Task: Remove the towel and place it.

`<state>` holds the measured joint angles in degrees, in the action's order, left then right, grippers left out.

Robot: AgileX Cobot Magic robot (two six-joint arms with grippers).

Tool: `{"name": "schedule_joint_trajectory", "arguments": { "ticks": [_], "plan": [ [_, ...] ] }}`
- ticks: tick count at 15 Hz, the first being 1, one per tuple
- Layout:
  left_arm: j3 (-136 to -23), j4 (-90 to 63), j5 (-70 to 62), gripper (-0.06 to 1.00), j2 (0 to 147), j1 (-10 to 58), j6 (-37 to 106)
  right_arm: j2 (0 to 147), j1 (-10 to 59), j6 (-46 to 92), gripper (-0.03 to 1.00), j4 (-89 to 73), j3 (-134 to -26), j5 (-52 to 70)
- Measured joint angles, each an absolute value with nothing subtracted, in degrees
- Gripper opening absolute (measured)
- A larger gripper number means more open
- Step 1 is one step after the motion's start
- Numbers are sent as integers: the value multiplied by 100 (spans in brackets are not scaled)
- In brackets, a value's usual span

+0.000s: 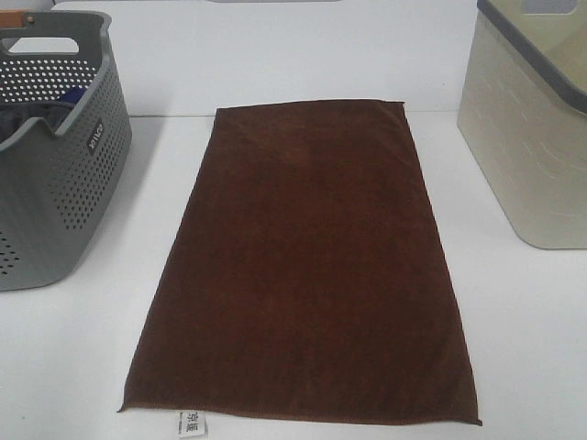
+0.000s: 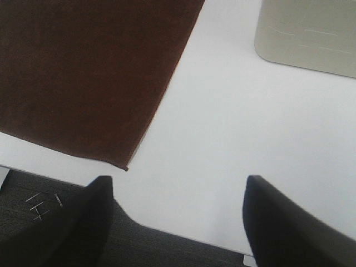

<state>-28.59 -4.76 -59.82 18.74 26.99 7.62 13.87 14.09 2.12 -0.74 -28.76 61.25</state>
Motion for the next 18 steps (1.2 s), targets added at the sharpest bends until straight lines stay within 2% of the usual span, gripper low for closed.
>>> {"name": "schedule_joint_trajectory", "arguments": {
  "ticks": [8, 11, 15, 18],
  "plan": [
    [-2859, -476, -5982, 72, 1874, 2653, 762, 1387, 1409, 212, 64, -74, -2876, 6125],
    [-2859, -481, -5982, 72, 1874, 1965, 762, 1387, 1387, 212, 64, -74, -2876, 6125],
    [-2859, -481, -5982, 72, 1828, 596, 762, 1255, 676, 212, 64, -80, -2876, 6119],
    [-2859, -476, -5987, 72, 1255, 252, 762, 642, 109, 212, 64, -80, -2876, 6119]
  ]
}}
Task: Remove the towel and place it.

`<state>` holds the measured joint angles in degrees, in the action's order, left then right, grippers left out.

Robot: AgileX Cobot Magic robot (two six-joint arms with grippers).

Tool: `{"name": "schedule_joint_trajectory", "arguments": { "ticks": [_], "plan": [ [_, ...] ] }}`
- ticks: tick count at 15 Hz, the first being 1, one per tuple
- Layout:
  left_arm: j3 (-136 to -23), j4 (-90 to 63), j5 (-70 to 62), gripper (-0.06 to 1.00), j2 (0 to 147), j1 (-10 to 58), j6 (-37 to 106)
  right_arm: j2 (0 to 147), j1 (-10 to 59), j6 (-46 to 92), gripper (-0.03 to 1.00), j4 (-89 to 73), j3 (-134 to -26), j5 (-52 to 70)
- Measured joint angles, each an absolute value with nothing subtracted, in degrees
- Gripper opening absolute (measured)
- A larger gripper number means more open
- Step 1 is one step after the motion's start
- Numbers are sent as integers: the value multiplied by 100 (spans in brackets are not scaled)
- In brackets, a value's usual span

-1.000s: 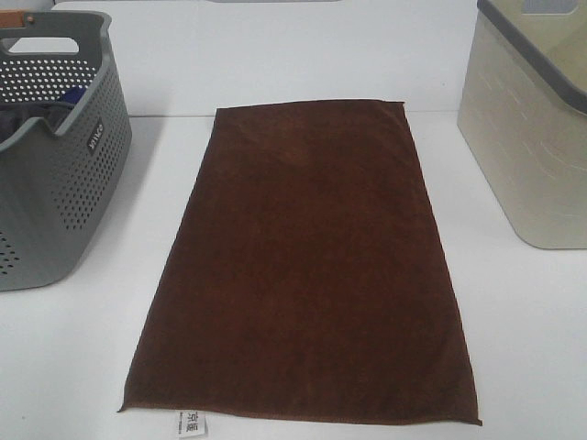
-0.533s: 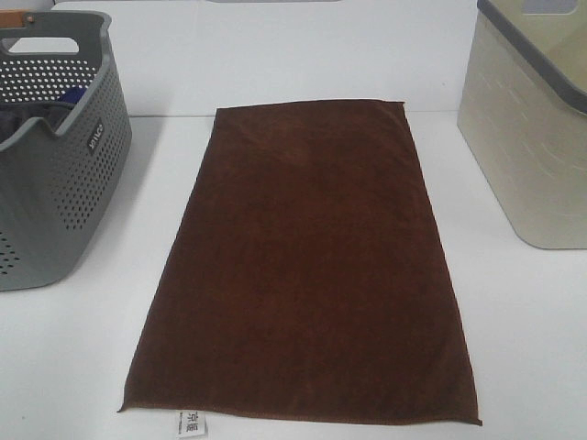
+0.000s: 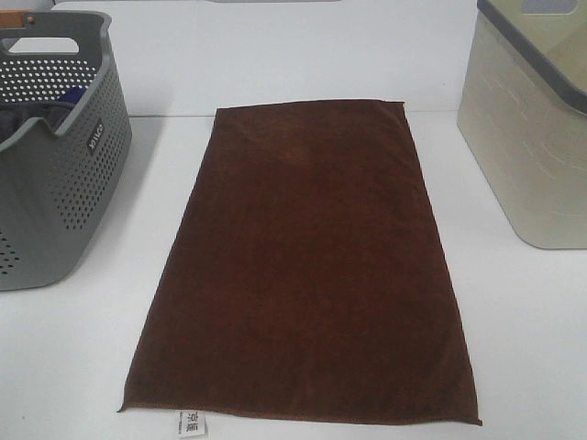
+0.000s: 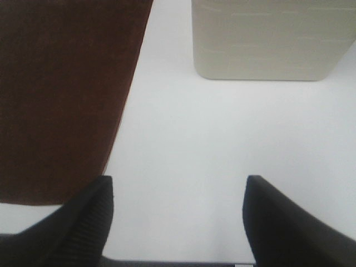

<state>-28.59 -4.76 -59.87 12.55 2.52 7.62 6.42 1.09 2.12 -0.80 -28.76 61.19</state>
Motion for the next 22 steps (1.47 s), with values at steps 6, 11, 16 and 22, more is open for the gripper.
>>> {"name": "schedule_joint_trajectory", "arguments": {
  "ticks": [6, 11, 16, 22],
  "plan": [
    [-2859, -476, -5993, 72, 195, 338, 762, -17, -52, 212, 64, -80, -2876, 6119],
    [-2859, -476, -5993, 72, -23, 453, 762, -34, -52, 212, 64, -86, -2876, 6119],
    [-2859, -476, -5993, 72, -23, 321, 762, -34, -52, 212, 64, -86, -2876, 6119],
    [-2859, -476, -5993, 72, -23, 321, 762, -34, 361, 212, 64, -109, -2876, 6119]
  ]
}}
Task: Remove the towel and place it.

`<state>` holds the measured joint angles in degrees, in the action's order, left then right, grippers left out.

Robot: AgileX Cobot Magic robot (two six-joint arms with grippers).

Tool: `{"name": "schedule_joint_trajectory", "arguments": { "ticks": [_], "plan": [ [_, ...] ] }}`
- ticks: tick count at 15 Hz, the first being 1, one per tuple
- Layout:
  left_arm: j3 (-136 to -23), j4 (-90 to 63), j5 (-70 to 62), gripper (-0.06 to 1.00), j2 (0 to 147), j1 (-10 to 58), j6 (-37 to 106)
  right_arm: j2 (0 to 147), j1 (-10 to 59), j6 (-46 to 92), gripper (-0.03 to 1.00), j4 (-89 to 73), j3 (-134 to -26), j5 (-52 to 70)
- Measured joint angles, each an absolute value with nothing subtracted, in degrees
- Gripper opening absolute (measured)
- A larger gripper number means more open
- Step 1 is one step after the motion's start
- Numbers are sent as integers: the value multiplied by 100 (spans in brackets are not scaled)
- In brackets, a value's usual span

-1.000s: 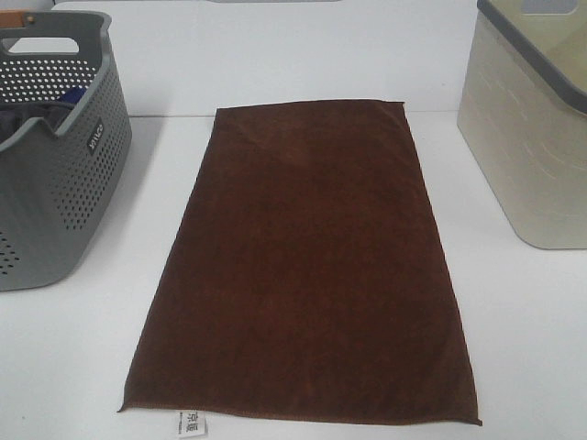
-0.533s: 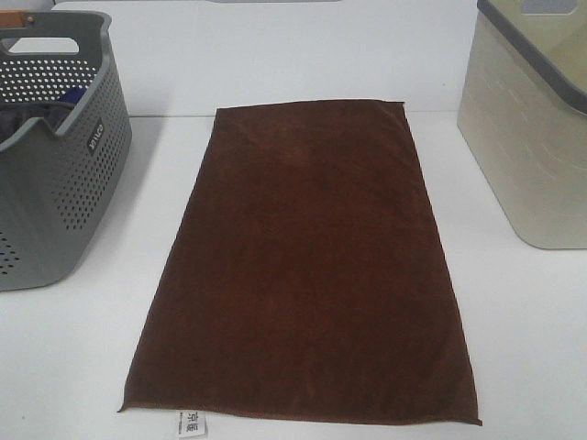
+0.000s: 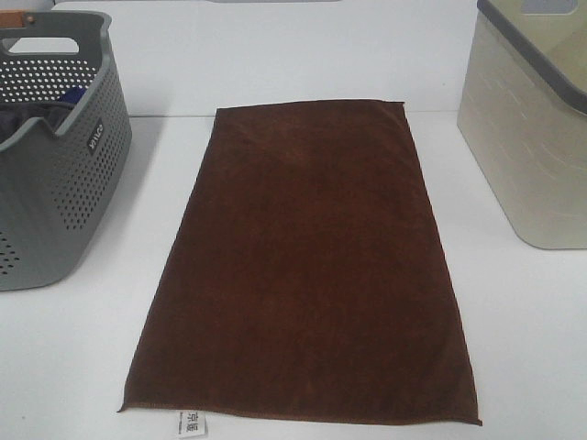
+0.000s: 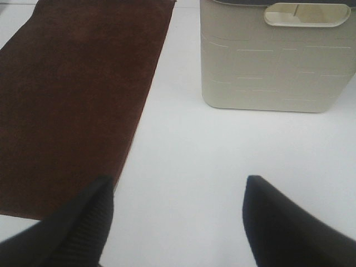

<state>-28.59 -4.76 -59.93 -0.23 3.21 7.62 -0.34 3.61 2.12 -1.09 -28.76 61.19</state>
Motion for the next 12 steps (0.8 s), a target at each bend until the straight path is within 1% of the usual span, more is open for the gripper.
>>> {"name": "schedule_joint_trajectory", "arguments": {
  "ticks": [2, 6, 12],
  "plan": [
    [-2859, -476, -5993, 72, -23, 321, 762, -34, 344, 212, 64, -115, -2876, 6119],
    [-2859, -476, -5993, 72, -23, 321, 762, -34, 23, 212, 64, -120, -2876, 6119],
    [-2859, -476, -5993, 72, -23, 321, 762, -34, 17, 212, 64, -120, -2876, 6119]
  ]
}}
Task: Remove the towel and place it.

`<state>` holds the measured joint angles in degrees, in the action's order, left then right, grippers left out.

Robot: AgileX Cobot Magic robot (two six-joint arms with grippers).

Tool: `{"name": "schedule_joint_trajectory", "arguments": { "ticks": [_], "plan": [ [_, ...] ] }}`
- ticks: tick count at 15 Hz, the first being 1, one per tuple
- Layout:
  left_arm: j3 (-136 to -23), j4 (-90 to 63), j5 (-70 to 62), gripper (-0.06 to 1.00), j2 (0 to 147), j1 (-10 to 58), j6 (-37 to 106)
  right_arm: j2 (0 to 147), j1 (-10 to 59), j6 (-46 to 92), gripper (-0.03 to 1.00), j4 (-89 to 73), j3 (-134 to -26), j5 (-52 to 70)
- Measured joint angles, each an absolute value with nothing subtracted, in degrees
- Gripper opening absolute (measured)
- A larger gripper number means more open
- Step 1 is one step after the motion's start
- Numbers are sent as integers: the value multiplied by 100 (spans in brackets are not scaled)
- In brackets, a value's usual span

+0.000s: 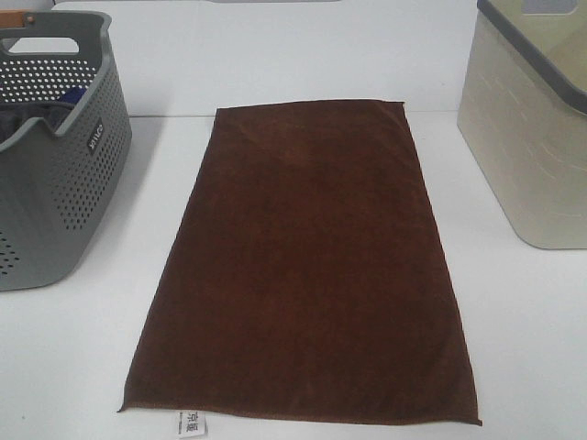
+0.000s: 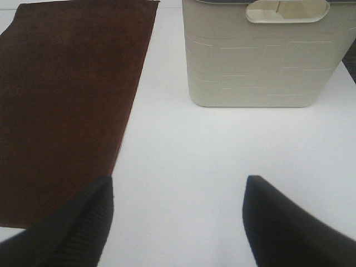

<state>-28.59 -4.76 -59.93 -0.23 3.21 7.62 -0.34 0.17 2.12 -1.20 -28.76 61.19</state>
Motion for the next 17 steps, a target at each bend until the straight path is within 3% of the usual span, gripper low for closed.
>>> {"name": "schedule_joint_trajectory", "arguments": {
  "ticks": [17],
  "plan": [
    [-2859, -476, -5993, 72, -23, 321, 762, -34, 17, 212, 64, -120, -2876, 6119]
  ]
}}
